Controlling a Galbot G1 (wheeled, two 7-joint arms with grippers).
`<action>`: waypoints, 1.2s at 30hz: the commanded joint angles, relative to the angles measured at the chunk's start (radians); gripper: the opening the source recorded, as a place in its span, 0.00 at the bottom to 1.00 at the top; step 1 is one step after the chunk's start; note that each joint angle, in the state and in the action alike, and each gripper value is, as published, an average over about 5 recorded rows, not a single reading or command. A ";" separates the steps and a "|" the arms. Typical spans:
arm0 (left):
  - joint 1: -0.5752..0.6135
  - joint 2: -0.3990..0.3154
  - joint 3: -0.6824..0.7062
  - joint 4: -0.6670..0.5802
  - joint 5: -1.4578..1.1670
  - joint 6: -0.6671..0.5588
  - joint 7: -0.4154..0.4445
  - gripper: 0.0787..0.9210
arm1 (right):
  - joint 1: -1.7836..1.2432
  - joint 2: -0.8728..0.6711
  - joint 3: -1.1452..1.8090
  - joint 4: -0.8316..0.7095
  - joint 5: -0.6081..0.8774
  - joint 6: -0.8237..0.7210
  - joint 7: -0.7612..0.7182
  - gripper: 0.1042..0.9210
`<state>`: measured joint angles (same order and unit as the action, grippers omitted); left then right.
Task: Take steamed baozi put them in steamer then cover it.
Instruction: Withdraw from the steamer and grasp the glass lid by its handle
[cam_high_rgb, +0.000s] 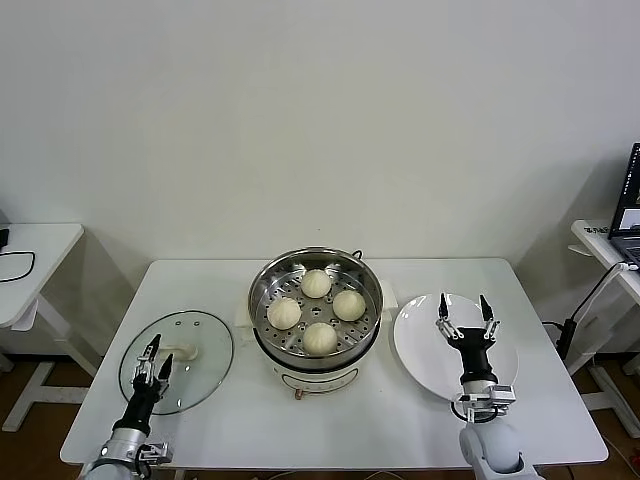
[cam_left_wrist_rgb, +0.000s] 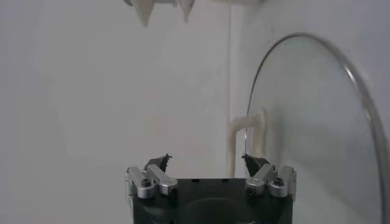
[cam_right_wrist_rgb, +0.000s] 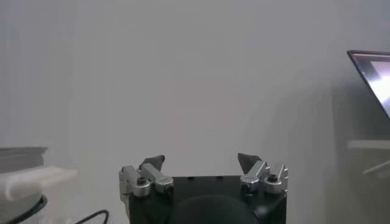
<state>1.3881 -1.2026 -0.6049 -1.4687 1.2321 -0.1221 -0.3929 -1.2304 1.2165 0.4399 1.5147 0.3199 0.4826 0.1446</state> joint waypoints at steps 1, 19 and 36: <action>-0.061 0.002 0.014 0.050 0.028 0.013 0.001 0.88 | -0.008 0.009 0.007 -0.002 -0.005 0.001 -0.003 0.88; -0.123 0.002 0.034 0.100 0.033 0.018 0.010 0.88 | -0.009 0.024 0.006 -0.009 -0.020 0.002 -0.008 0.88; -0.150 -0.001 0.039 0.146 0.029 0.015 0.028 0.82 | -0.008 0.027 0.009 -0.013 -0.029 0.003 -0.009 0.88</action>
<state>1.2501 -1.2033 -0.5671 -1.3475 1.2623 -0.1057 -0.3725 -1.2378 1.2431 0.4476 1.5023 0.2927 0.4847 0.1360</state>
